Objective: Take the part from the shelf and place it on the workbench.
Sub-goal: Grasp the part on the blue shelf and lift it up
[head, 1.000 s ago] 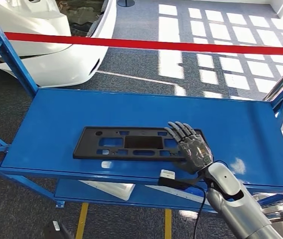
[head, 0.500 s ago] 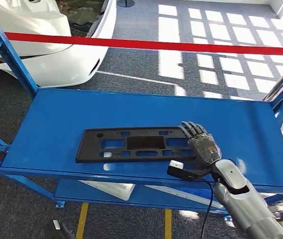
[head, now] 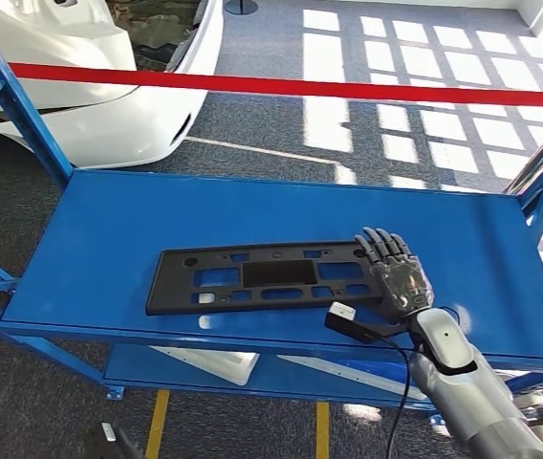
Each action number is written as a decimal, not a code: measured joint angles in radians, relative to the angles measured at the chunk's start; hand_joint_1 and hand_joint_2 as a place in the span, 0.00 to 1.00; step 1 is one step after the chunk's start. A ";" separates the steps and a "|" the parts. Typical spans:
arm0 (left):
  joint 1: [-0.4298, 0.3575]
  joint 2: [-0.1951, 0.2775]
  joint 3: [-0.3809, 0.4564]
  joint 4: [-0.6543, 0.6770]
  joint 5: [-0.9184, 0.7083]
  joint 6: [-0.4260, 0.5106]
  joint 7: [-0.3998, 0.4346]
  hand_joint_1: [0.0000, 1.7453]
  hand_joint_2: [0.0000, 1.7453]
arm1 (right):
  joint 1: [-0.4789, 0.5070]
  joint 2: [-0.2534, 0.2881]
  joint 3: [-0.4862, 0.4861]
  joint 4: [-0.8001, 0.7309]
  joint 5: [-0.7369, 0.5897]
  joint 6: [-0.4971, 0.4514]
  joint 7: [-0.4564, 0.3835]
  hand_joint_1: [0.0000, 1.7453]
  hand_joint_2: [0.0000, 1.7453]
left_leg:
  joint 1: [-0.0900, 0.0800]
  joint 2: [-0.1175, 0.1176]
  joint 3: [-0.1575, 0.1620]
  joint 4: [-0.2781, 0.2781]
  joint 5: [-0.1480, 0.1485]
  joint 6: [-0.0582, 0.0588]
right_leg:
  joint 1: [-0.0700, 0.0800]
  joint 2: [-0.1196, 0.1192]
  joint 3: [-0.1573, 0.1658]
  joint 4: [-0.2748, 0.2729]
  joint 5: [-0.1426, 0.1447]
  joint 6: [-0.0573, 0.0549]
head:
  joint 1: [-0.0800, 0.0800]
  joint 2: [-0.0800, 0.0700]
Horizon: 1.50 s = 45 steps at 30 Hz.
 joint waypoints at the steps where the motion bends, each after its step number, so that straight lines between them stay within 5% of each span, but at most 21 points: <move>1: 0.000 0.000 0.000 0.000 0.000 0.000 0.000 0.00 0.00 | 0.000 0.002 -0.003 0.002 0.001 -0.002 0.000 0.00 1.00 | 0.000 0.000 0.000 0.000 0.000 0.000 | 0.000 0.000 0.000 0.000 0.000 0.000 | 0.000 0.000; 11: 0.000 0.000 -0.002 0.000 0.000 -0.001 0.002 0.00 0.00 | 0.005 0.017 -0.019 0.020 0.009 -0.036 -0.013 0.00 1.00 | 0.000 0.000 0.000 0.000 0.000 0.000 | 0.000 0.000 0.000 0.000 0.000 0.000 | 0.000 0.000; 19: -0.005 0.000 -0.024 0.000 0.000 -0.004 0.012 0.00 0.00 | 0.022 0.045 -0.048 0.067 -0.045 -0.073 -0.125 0.00 1.00 | 0.000 0.000 0.000 0.000 0.000 0.000 | 0.000 0.000 0.000 0.000 0.000 0.000 | 0.000 0.000; 20: -0.006 0.000 -0.025 0.000 0.000 -0.004 0.012 0.00 0.00 | 0.022 0.047 -0.052 0.073 -0.053 -0.067 -0.136 0.11 1.00 | 0.000 0.000 0.000 0.000 0.000 0.000 | 0.000 0.000 0.000 0.000 0.000 0.000 | 0.000 0.000; 23: -0.006 0.000 -0.027 0.000 0.000 -0.005 0.012 0.00 0.00 | 0.020 0.051 -0.060 0.089 -0.067 -0.053 -0.155 0.86 1.00 | 0.000 0.000 0.002 0.000 0.000 0.000 | 0.000 0.000 0.001 0.000 0.000 0.000 | 0.000 0.000; 24: -0.006 0.000 -0.028 0.000 0.000 -0.005 0.012 0.00 0.00 | 0.020 0.051 -0.062 0.094 -0.071 -0.050 -0.160 1.00 1.00 | 0.000 0.000 0.002 0.000 0.000 0.000 | 0.000 0.000 0.002 0.000 0.000 0.000 | 0.000 0.000; 45: -0.006 0.000 -0.044 0.000 0.000 -0.005 0.015 0.00 0.00 | 0.050 0.039 -0.104 0.079 -0.084 -0.104 -0.169 1.00 1.00 | 0.000 0.000 0.009 0.000 0.000 0.000 | 0.000 0.000 0.009 0.000 0.000 0.000 | 0.000 0.000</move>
